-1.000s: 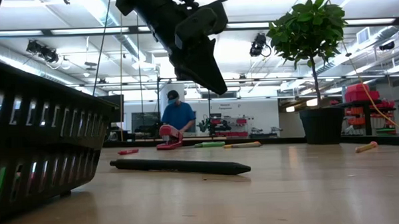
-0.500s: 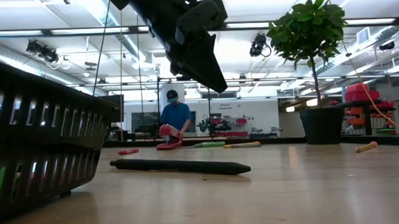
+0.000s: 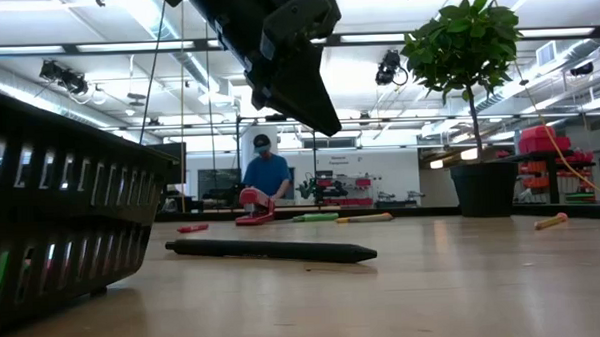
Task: Sort crayons/erasers/pens/pencils in bins
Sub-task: Put the left gray crayon into the middle right black bin, then adjust the middle right black bin
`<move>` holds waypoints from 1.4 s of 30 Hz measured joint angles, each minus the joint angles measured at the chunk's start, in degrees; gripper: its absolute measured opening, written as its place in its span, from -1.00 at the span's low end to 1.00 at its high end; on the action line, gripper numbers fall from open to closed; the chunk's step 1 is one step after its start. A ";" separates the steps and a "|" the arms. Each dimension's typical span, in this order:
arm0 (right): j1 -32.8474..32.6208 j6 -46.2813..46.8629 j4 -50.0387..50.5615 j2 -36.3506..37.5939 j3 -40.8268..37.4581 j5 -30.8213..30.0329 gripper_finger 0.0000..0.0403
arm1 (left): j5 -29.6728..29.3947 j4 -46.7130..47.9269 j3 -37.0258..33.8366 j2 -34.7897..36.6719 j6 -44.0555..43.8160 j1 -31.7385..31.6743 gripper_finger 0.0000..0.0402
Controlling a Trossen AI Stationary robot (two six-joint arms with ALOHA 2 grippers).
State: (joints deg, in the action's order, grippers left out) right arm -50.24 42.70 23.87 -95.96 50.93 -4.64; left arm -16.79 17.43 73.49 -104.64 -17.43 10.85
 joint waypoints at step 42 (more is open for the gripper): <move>-0.13 -27.59 0.27 0.00 4.78 -7.94 -0.29 | -4.91 2.06 0.01 0.00 -0.28 0.01 -0.75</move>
State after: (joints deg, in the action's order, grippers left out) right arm -50.37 15.12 24.14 -95.96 55.70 -12.59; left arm -21.70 19.49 73.50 -104.64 -17.71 10.86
